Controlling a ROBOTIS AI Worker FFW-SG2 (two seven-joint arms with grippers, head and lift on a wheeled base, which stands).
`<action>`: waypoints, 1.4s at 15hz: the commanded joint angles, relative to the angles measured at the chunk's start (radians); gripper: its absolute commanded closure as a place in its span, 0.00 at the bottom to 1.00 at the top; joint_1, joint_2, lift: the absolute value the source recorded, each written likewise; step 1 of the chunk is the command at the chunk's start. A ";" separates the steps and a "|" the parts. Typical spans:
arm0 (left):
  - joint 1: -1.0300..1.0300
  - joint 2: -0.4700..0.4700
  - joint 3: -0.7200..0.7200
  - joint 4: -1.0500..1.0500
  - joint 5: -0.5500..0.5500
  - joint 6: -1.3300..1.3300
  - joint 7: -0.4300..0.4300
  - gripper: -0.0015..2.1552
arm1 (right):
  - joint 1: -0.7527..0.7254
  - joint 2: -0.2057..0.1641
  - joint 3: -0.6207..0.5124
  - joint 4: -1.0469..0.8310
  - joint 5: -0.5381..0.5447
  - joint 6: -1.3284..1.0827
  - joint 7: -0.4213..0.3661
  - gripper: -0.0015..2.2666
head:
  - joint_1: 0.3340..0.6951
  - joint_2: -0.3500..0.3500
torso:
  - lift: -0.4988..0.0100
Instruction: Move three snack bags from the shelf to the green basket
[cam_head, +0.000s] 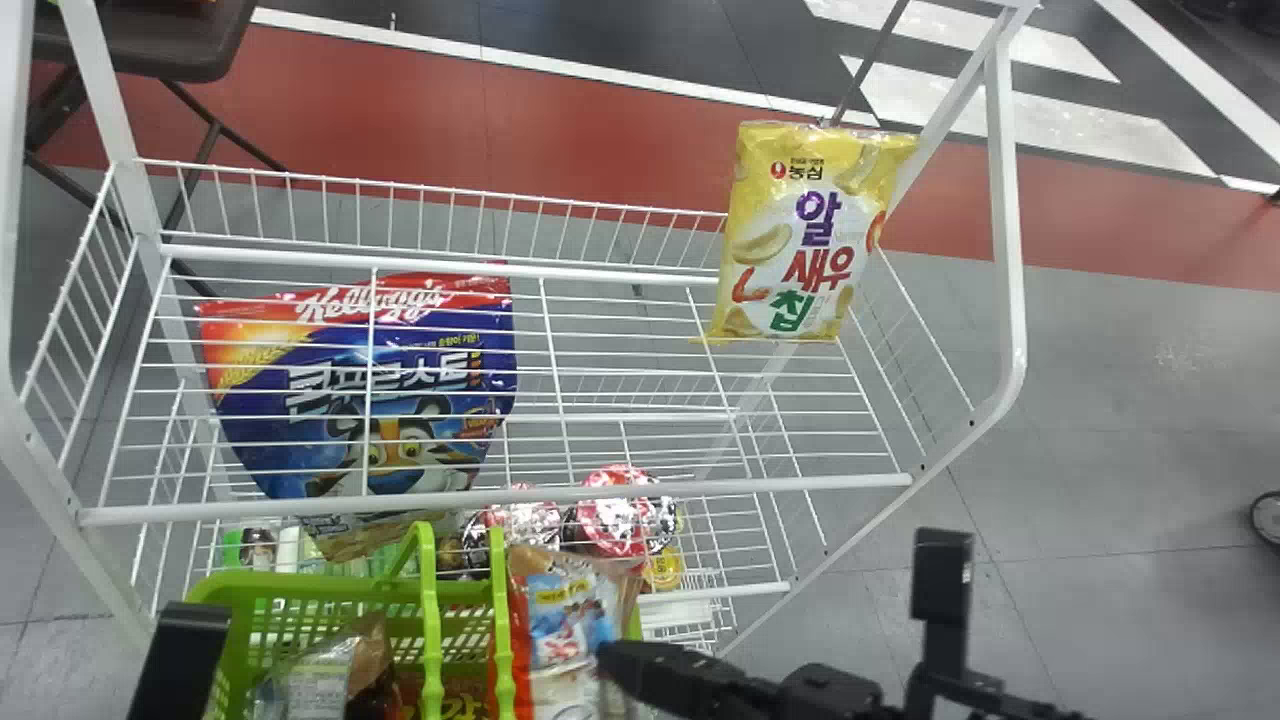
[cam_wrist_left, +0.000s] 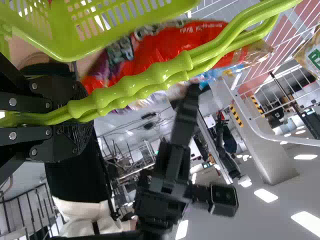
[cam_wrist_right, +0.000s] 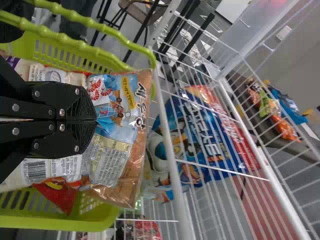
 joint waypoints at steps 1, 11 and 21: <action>0.004 0.000 -0.005 -0.007 -0.007 0.003 0.001 0.85 | -0.021 -0.021 0.093 0.056 0.040 -0.020 -0.011 0.99 | 1.00 0.00 | 0.89; 0.013 0.006 -0.002 -0.033 -0.012 0.006 0.009 0.85 | -0.067 -0.056 0.234 0.165 0.167 -0.063 -0.091 0.06 | 1.00 0.00 | 0.89; 0.001 0.003 -0.012 -0.006 -0.013 0.003 0.012 0.85 | 0.145 -0.031 0.299 0.133 0.302 -1.324 -0.261 0.03 | 1.00 0.00 | 0.89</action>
